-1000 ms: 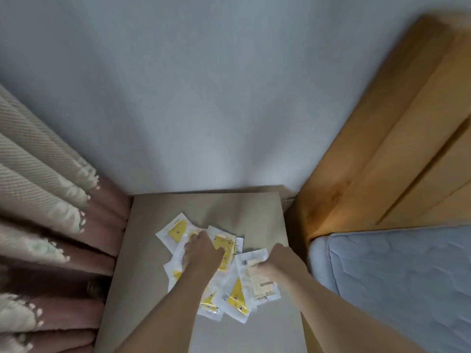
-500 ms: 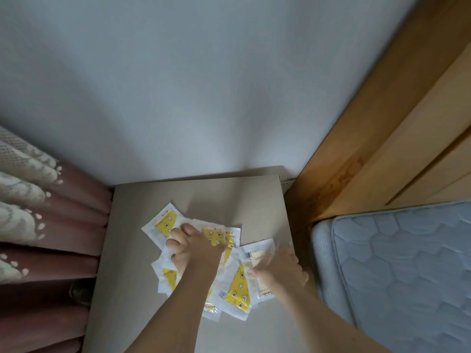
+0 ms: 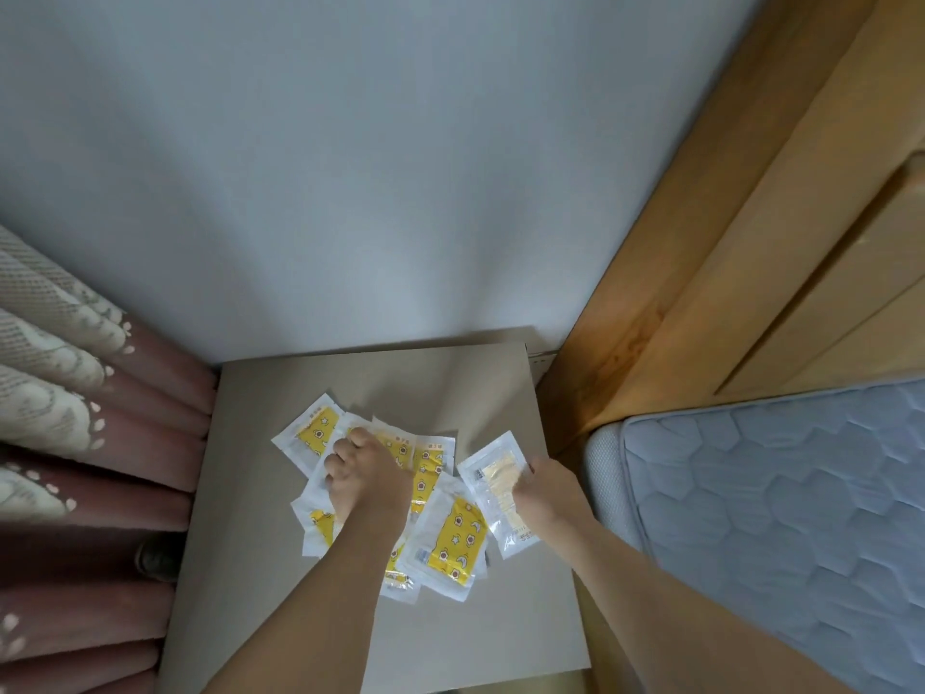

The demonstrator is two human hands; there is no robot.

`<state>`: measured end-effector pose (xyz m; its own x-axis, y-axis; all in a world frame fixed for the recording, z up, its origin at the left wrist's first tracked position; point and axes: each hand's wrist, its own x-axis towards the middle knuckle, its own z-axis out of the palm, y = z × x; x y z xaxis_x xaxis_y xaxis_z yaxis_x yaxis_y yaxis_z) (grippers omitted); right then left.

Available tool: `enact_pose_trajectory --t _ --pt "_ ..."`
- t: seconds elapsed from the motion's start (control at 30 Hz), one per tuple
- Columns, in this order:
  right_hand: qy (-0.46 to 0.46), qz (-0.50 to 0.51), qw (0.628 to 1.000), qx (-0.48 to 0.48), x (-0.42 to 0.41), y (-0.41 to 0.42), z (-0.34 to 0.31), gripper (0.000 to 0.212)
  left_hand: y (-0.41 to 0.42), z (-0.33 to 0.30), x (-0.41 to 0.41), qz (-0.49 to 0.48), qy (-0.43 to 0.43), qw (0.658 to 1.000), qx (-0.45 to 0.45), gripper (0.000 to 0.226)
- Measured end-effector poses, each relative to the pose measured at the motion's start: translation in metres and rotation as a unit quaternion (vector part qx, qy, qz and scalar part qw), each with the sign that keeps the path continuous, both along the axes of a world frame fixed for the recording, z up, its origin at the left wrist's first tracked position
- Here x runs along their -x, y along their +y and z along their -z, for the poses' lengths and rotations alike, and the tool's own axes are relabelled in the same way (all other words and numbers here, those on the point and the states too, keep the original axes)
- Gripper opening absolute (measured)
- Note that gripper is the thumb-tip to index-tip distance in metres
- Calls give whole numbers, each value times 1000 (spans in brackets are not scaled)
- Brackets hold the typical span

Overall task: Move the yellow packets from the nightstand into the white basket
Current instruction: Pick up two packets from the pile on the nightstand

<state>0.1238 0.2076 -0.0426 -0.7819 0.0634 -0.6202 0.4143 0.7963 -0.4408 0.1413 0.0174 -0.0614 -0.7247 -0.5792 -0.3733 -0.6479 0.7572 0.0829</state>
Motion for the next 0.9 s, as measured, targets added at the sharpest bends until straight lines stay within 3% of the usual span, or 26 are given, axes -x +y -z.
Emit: enact_pose_trajectory --t 0.13,0.27,0.37,0.47,0.6,0.8,0.9 --pt "33 -42 999 -5 3 7 -15 16 2 2 0 -12 -12 1000 3 82" --pt "147 -209 959 -125 3 16 -33 16 -1 5 6 -52 -12 998 -34 79" --pt "173 -280 933 -147 3 22 -46 24 -5 10 7 -55 16 997 -58 44" --pt "160 -271 942 -115 5 25 -57 23 -7 4 4 -32 49 992 -115 16" --pt "157 -250 954 -43 4 31 -84 26 -5 -30 2 -1 80 984 -161 12" --pt "176 -114 971 112 -12 43 -194 20 14 -144 2 19 140 959 -247 7" --pt "185 14 967 174 -32 58 -258 20 32 -217 1 25 173 938 -298 5"
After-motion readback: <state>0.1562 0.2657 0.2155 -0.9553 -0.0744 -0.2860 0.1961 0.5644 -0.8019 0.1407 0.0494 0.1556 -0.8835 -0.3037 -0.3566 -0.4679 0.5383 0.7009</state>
